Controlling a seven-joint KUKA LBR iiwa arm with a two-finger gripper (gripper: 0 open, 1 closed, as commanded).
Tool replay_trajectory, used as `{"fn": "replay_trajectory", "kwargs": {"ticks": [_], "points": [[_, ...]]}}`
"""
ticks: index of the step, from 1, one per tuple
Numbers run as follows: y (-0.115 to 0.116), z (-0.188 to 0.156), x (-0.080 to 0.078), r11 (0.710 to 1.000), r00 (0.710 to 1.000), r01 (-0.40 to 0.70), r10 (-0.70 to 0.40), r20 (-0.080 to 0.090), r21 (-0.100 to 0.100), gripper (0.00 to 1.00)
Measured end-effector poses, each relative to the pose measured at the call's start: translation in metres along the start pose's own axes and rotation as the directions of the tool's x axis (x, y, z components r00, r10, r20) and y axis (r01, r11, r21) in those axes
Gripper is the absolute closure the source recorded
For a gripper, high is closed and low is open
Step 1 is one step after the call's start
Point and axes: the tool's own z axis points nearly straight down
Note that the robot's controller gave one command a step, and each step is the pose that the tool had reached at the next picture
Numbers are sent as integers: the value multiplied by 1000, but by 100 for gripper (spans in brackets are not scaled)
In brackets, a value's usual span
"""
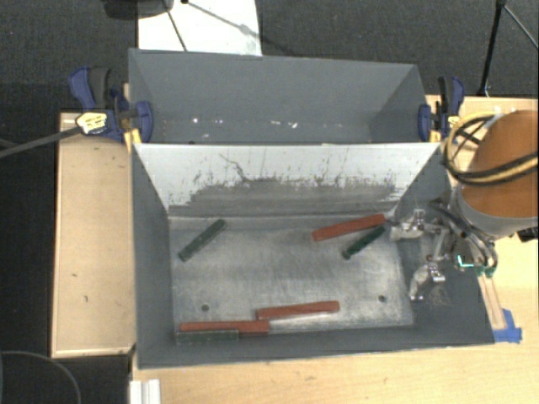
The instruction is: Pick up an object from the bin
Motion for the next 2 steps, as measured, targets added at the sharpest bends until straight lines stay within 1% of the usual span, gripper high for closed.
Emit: {"fn": "replay_trajectory", "kwargs": {"ticks": [1,2], "points": [[0,-3,-2,1000,1000,4,-4,7,1,0],[-5,41,-30,1000,1000,-10,10,16,3,0]]}}
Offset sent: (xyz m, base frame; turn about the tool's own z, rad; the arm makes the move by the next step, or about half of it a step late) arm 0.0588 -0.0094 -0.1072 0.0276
